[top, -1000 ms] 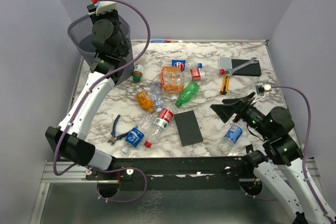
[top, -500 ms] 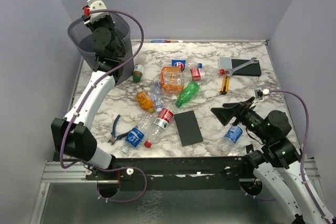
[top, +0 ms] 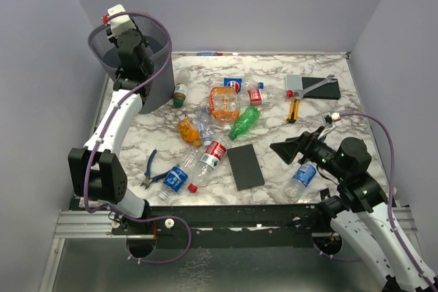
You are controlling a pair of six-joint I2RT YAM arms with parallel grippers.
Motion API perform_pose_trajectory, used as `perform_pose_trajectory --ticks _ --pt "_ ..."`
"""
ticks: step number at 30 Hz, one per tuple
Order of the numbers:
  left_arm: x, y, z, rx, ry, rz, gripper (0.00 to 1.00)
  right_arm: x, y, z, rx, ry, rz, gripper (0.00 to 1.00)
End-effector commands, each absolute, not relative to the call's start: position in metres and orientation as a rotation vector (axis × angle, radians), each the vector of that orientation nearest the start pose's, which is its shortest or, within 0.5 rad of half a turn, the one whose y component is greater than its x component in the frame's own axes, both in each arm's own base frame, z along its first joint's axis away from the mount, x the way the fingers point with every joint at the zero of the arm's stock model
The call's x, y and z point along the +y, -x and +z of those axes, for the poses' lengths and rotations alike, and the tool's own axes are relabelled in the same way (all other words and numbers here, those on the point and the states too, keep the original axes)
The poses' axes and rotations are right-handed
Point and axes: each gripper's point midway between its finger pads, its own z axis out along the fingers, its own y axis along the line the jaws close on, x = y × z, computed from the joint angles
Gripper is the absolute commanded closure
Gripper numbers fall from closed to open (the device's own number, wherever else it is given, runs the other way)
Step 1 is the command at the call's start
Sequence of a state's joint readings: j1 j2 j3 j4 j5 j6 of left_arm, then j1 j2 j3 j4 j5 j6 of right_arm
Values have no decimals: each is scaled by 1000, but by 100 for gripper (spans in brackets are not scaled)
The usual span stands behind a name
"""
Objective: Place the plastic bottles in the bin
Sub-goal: Place the plastic bottle in the trash bin.
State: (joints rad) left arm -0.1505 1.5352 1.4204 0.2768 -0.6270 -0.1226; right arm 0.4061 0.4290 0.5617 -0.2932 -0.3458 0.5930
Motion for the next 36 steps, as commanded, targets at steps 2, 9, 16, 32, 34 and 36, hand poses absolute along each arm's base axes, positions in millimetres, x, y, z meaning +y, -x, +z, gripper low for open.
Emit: perform_pose_trajectory --ticks 2,9,16,32,34,36 --pt "11 -491 390 1425 442 141 59 161 -185 244 1845 93 963 0" --pt "16 -472 416 1385 470 128 19 153 -190 246 1860 73 893 0" --pt "2 -434 480 1263 473 -37 11 146 -198 258 1847 60 830 0" --pt "-256 -276 300 1783 -273 -671 10 80 -245 179 2166 -500 304 3" --pt "-256 -256 264 1852 -308 -712 10 85 -244 170 2192 -529 325 4" --pt "-247 -241 243 1883 -307 -739 10 83 -239 158 2226 -585 308 4"
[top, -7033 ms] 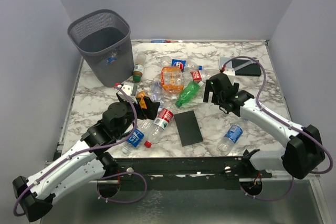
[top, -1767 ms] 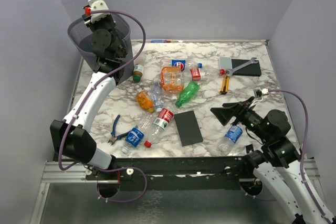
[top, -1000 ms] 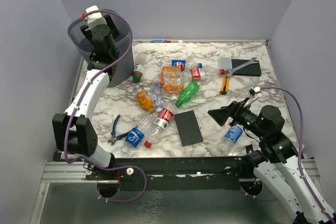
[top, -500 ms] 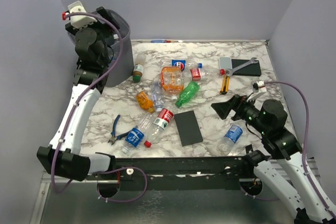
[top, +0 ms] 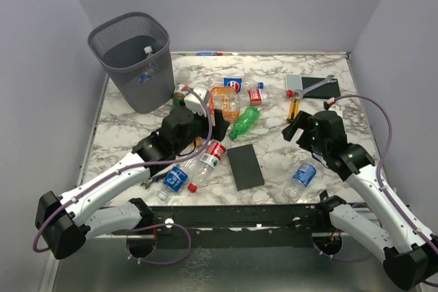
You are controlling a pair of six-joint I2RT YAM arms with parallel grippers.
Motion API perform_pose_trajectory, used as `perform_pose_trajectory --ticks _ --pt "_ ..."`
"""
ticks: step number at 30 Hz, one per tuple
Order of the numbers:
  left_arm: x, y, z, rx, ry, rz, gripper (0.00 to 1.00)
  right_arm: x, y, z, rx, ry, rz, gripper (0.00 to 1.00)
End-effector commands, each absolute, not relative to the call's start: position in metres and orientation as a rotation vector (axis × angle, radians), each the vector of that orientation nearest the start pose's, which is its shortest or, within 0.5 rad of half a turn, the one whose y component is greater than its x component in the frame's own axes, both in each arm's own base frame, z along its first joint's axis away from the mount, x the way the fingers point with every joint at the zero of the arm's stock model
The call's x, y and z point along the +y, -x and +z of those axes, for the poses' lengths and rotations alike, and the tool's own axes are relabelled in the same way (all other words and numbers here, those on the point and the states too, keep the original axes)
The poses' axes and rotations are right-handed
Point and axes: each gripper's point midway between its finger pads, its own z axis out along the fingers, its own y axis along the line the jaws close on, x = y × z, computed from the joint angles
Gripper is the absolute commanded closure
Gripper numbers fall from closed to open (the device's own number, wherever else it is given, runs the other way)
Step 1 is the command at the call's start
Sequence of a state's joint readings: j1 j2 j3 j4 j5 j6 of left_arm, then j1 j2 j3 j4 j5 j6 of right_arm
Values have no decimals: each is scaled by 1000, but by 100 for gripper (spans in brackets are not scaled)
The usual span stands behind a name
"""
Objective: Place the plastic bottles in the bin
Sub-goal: Pick up the plastic bottle from the corner of the board.
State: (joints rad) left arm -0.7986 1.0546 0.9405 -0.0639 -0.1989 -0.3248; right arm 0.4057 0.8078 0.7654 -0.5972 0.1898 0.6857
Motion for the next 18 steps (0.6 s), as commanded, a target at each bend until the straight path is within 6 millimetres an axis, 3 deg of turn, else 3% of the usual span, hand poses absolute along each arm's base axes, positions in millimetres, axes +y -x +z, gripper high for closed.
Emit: perform_pose_trajectory --ticks 1,4,10,18 --pt "-241 -235 236 1890 -293 -746 9 78 -235 152 2246 -625 279 3" --pt "-220 -223 230 1858 -250 -735 5 65 -221 141 2278 -748 194 2" --pt "-177 -220 242 1742 -77 -675 1 46 -199 132 2287 -968 77 0" --pt "-160 -222 240 1715 33 -643 1 29 -169 103 2298 -1199 -69 0"
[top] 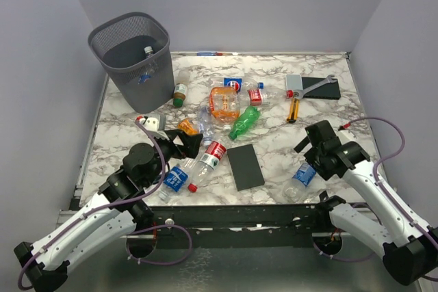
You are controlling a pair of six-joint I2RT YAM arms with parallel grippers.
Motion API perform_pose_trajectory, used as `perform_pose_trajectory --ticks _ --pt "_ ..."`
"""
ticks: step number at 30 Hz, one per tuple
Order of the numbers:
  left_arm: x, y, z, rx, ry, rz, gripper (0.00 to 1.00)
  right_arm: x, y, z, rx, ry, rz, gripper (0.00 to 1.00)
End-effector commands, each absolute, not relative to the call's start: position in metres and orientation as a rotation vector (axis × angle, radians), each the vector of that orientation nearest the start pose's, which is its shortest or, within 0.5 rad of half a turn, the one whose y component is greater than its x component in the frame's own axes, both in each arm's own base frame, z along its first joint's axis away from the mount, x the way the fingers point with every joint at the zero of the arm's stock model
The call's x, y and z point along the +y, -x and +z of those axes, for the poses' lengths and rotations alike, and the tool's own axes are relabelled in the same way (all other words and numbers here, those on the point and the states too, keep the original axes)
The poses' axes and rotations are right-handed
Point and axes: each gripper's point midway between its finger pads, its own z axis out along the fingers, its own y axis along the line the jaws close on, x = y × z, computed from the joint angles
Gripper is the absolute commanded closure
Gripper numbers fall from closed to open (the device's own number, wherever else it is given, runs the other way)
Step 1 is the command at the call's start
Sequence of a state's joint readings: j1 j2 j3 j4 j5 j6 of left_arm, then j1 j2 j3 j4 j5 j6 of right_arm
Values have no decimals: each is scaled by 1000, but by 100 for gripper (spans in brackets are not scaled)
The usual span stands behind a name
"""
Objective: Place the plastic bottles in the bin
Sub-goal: Pick up the plastic bottle from the corner of the board.
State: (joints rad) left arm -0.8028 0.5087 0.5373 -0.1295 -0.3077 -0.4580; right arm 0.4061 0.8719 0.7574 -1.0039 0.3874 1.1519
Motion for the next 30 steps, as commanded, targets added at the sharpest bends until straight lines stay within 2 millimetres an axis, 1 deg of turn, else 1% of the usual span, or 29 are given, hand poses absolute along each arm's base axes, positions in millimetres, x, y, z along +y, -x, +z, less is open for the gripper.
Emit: perform_pose_trajectory --ticks 1,4,6,8,10,13,16,20,22,26,30 --pt "-159 -223 238 1716 41 -637 1 29 -166 102 2304 -1211 -73 0" --pt "-160 -224 234 1729 34 -629 1 27 -157 93 2336 -1236 -116 0" --pt "-162 -224 231 1740 26 -630 1 24 -148 82 2366 -1254 -172 0" --pt "-165 -224 230 1749 17 -636 1 26 -144 72 2401 -1260 -187 0" --pt "-166 -224 227 1757 7 -636 1 32 -145 65 2423 -1262 -160 0" --pt "-168 -224 224 1769 -7 -633 1 42 -153 57 2442 -1243 -96 0" --pt "-171 -225 220 1783 -29 -621 1 52 -164 51 2461 -1191 -31 3" --pt "-173 -225 215 1799 -63 -609 1 63 -172 40 2507 -1134 14 7" --pt "-173 -224 215 1795 -70 -609 1 68 -174 33 2531 -1116 38 10" --pt "-167 -224 218 1768 -56 -598 1 73 -169 17 2574 -1101 56 15" --pt "-161 -223 224 1722 -35 -603 1 75 -169 13 2583 -1058 84 25"
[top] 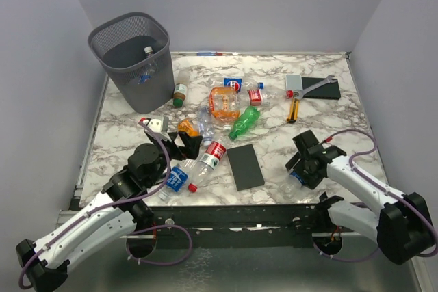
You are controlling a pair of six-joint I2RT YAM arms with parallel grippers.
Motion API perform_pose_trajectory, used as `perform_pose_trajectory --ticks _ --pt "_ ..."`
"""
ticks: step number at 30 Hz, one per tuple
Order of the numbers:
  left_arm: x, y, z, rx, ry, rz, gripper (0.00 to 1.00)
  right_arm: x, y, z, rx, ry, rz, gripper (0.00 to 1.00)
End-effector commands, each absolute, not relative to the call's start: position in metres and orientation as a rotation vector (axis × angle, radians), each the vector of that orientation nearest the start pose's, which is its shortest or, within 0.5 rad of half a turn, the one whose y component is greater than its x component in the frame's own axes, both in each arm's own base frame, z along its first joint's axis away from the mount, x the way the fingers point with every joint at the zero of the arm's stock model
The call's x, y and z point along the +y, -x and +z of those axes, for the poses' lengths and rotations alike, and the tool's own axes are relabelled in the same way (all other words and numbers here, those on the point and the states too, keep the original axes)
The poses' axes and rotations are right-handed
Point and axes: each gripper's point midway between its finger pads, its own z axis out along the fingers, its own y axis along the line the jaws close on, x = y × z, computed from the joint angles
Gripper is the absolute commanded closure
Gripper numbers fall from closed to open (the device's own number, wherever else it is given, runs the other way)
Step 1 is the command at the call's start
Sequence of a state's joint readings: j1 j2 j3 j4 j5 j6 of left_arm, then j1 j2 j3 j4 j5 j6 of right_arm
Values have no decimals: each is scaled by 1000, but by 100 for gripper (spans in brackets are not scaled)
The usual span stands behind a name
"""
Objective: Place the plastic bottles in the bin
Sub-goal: Pick up the plastic bottle from the corner of the board.
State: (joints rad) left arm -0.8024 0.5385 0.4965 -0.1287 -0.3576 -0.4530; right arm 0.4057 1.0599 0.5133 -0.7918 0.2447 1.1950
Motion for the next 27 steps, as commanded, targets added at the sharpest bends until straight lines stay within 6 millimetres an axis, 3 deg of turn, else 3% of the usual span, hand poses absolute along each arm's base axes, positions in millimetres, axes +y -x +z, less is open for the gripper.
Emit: perform_pose_trajectory --ticks 1,4,6,8,11,14,16,21,23,27 --pt "-161 -223 225 1713 -33 -606 1 76 -170 14 2580 -1039 100 27" --pt "-159 -223 227 1699 -23 -605 1 85 -181 25 2551 -936 209 36" --pt "-159 -223 230 1695 -17 -609 1 96 -193 46 2493 -832 341 44" --pt "-164 -222 233 1698 -36 -631 1 108 -208 79 2377 -714 489 49" --pt "-177 -218 234 1728 -67 -696 1 128 -225 150 2148 -479 705 50" --pt "-186 -216 237 1758 -1 -778 1 158 -222 217 1985 -148 897 49" --pt "-196 -214 254 1736 19 -865 1 180 -210 247 1924 69 1010 49" --pt "-233 -204 323 1607 -86 -1104 1 211 -197 278 1784 349 1100 49" --pt "-246 -207 342 1588 -102 -1148 1 226 -193 280 1746 416 1147 49" --pt "-274 -205 371 1516 -221 -1248 1 255 -174 305 1591 573 1228 49"
